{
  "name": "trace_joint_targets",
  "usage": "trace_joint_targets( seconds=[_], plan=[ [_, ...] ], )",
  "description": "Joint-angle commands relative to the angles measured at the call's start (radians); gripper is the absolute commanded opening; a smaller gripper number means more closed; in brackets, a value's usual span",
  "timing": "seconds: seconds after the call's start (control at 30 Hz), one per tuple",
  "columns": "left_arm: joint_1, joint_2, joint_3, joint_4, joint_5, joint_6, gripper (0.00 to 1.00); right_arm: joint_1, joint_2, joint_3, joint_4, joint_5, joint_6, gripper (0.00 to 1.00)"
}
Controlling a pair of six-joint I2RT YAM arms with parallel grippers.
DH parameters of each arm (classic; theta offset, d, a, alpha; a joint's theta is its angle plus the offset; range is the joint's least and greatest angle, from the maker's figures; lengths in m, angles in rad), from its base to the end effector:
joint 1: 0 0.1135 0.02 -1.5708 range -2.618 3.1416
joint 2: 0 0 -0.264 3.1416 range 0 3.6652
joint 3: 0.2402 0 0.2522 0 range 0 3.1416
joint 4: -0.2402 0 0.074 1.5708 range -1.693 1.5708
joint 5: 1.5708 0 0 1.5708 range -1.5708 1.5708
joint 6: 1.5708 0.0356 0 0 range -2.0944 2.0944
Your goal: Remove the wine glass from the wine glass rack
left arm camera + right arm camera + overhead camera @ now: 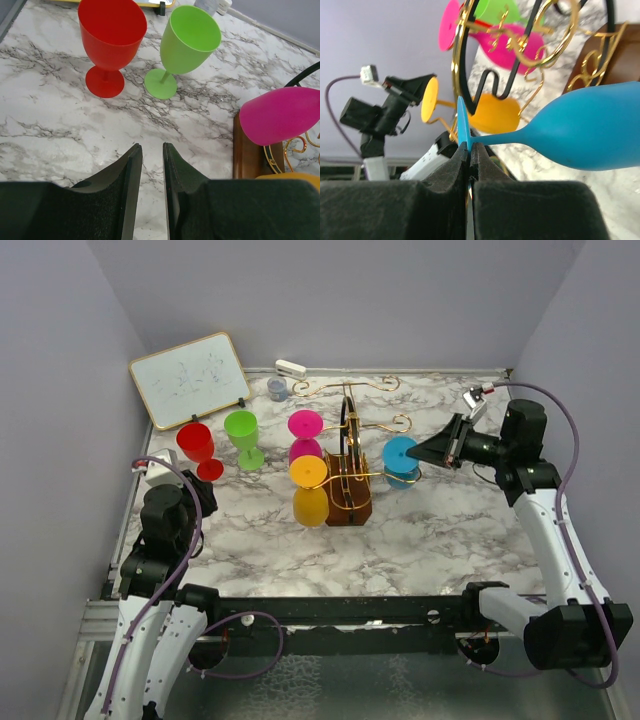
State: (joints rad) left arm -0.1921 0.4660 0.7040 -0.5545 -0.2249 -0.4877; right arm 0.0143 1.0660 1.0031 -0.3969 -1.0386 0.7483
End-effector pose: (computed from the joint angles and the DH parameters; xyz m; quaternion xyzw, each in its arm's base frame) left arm 0.1108 -0.0135 0.3143 -0.1836 0.7861 -0.1088 0.5801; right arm 0.2226 0.0339 0.3482 0.0204 0.7824 0.5617 0.2681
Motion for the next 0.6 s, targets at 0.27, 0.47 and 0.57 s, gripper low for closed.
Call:
trace_joint_targets(
  seconds=[0.27, 0.47, 0.57],
  plan=[
    [-0.002, 0.010, -0.008, 0.021, -0.005, -0.003, 0.27, 0.004, -0.026, 0.245, -0.019, 0.475, -0.279, 0.01],
    [-0.003, 0.023, -0.017, 0.039, 0.014, -0.002, 0.27, 0.135, -0.025, 0.383, 0.106, 0.467, -0.501, 0.01],
    [-0.003, 0.058, 0.004, 0.043, 0.050, -0.019, 0.34, 0.209, -0.002, 0.453, 0.161, 0.426, -0.612, 0.01]
  ],
)
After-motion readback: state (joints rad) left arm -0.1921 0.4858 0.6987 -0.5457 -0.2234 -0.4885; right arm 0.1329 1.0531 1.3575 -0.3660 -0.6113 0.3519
